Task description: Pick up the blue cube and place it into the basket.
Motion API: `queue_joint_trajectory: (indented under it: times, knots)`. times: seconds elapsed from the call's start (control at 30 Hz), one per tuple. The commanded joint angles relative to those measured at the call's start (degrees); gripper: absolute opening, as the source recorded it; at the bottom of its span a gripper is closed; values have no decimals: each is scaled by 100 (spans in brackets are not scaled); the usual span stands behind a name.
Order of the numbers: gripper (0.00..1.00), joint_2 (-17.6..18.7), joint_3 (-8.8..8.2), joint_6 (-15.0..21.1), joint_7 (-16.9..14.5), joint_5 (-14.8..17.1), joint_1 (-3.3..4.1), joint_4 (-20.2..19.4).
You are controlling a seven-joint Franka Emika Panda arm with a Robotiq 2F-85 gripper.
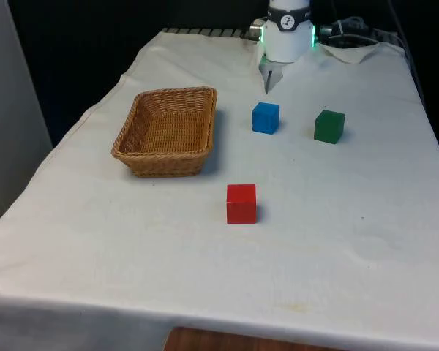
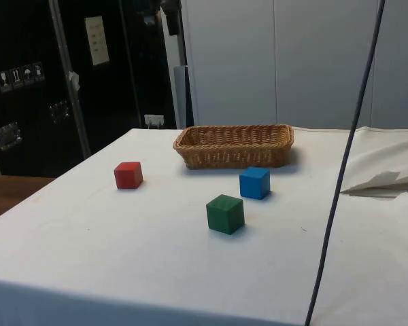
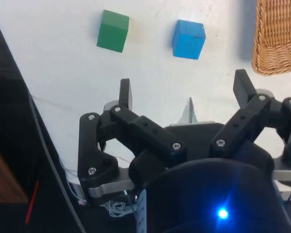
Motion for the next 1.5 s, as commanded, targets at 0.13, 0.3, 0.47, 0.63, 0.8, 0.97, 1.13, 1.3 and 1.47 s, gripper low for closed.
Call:
queue_joint_trajectory:
  times: [0.13,0.3,0.47,0.63,0.8,0.97,1.13,1.3,1.47]
  knots:
    - [100,-206,23,132,69,-132,17,-286]
    - [100,-355,52,241,115,-229,11,-516]
    - [100,-584,92,407,195,-390,6,-871]
    - [100,-773,115,544,252,-510,6,-1157]
    - [100,-922,126,665,298,-607,6,-1404]
    - [100,-1157,143,911,355,-705,0,-1811]
    - [100,-1346,149,1192,395,-756,0,-2160]
    - [100,-1530,160,1455,441,-814,-6,-2515]
    - [100,-1690,172,1748,476,-854,-11,-2882]
